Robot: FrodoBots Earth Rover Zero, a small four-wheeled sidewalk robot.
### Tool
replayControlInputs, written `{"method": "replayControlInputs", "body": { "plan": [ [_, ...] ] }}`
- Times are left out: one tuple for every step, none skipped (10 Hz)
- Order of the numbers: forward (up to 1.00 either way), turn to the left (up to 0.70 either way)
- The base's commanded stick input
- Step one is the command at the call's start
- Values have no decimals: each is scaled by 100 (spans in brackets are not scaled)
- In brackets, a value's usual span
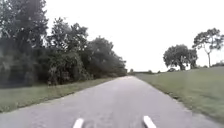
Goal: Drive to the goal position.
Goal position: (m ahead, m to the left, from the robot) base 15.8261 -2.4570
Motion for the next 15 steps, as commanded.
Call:
{"method": "replayControlInputs", "body": {
  "plan": [
    [70,0],
    [70,0],
    [70,0],
    [70,0],
    [70,0],
    [70,0],
    [70,0],
    [70,0],
    [70,0],
    [70,0],
    [70,0],
    [70,0],
    [70,0],
    [70,0],
    [70,0]
  ]
}}
